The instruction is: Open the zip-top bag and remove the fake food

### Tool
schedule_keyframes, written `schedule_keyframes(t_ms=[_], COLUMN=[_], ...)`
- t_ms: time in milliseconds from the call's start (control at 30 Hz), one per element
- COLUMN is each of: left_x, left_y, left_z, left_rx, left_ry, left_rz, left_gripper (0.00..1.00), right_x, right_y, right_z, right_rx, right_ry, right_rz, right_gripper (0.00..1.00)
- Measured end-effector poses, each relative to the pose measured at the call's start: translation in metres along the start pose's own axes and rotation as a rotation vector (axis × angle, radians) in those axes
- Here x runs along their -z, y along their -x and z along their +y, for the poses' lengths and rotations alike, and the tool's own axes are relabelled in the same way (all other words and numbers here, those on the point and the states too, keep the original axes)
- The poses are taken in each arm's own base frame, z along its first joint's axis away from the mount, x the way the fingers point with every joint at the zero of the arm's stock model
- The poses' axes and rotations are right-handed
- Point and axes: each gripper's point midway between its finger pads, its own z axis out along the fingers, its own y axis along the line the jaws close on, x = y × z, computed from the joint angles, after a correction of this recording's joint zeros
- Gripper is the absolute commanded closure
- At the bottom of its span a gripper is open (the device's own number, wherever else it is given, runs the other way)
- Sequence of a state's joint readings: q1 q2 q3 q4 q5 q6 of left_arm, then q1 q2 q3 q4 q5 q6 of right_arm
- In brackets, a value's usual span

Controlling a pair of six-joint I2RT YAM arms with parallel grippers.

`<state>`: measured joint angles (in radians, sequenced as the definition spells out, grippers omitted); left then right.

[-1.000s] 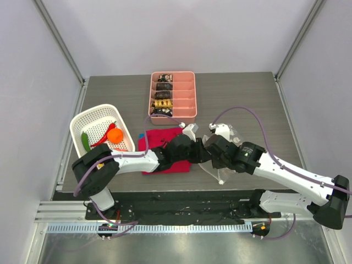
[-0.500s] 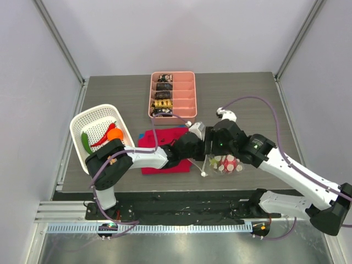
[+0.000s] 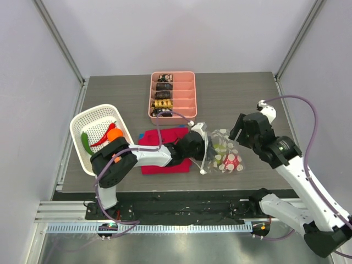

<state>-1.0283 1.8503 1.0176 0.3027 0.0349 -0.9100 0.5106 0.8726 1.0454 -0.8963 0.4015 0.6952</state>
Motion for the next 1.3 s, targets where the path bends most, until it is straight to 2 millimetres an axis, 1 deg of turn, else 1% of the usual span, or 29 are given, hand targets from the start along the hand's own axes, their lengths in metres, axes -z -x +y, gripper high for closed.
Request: schedule_keyframes(t_ms=[33,67,100,133,167,200,267,300,400,433,533,633,767,867,1000,1100,1200,1300], left_x=[-0.002,-0.004,-0.005,-0.006,-0.007,-0.009,-0.01,-0.011,-0.013,-0.013,-0.015,-0.021,-0.031,-0.036,-0.037,-0.039,-0.046,-0.054], left_y=[0.001,0.002,0.003,0.003,0.004,0.004,0.004,0.005,0.004,0.005,0.007,0.013,0.018,0.021,0.026,0.03,0.03,0.026], left_z=[-0.001,-0.001,-0.002,-0.002,-0.002,-0.001,0.0,0.001,0.005,0.006,0.005,0.002,-0.001,0.001,-0.001,-0.004,-0.003,0.004], left_rx=[-0.003,-0.006,-0.009,-0.013,-0.015,-0.018,-0.021,-0.023,-0.027,-0.028,-0.037,-0.057,-0.086,-0.109,-0.13,-0.142,-0.162,-0.179], left_ry=[0.002,0.002,0.004,0.008,0.011,0.014,0.021,0.026,0.041,0.045,0.051,0.048,0.047,0.059,0.061,0.058,0.062,0.074], left_rz=[0.001,0.001,0.001,0.0,0.0,0.0,0.0,-0.003,-0.005,-0.006,-0.012,-0.023,-0.034,-0.039,-0.048,-0.056,-0.057,-0.045], left_gripper=[0.44,0.39,0.35,0.35,0.28,0.26,0.21,0.2,0.16,0.15,0.15,0.16,0.16,0.16,0.16,0.16,0.17,0.2], right_x=[-0.005,-0.01,-0.015,-0.021,-0.026,-0.033,-0.047,-0.057,-0.083,-0.092,-0.107,-0.116,-0.128,-0.133,-0.137,-0.144,-0.153,-0.157], right_y=[0.0,-0.001,-0.002,-0.002,-0.002,-0.001,-0.004,-0.01,-0.04,-0.055,-0.084,-0.097,-0.1,-0.095,-0.087,-0.084,-0.092,-0.103], right_z=[-0.004,-0.007,-0.01,-0.014,-0.018,-0.024,-0.035,-0.042,-0.061,-0.066,-0.072,-0.071,-0.067,-0.068,-0.066,-0.061,-0.055,-0.05], right_rx=[-0.003,0.0,0.003,0.002,0.0,-0.015,-0.031,-0.04,-0.035,-0.024,-0.004,0.003,0.002,0.003,0.003,0.007,0.01,-0.002], right_ry=[-0.026,-0.047,-0.071,-0.097,-0.119,-0.148,-0.191,-0.211,-0.279,-0.295,-0.299,-0.274,-0.244,-0.247,-0.241,-0.219,-0.19,-0.151], right_rz=[0.008,0.018,0.03,0.038,0.044,0.046,0.056,0.068,0.152,0.198,0.279,0.304,0.306,0.282,0.257,0.251,0.285,0.322], right_gripper=[0.32,0.37,0.49,0.62,0.74,0.88,0.95,0.99,0.99,0.99,0.99,0.99,0.99,0.99,0.98,0.99,0.99,0.99])
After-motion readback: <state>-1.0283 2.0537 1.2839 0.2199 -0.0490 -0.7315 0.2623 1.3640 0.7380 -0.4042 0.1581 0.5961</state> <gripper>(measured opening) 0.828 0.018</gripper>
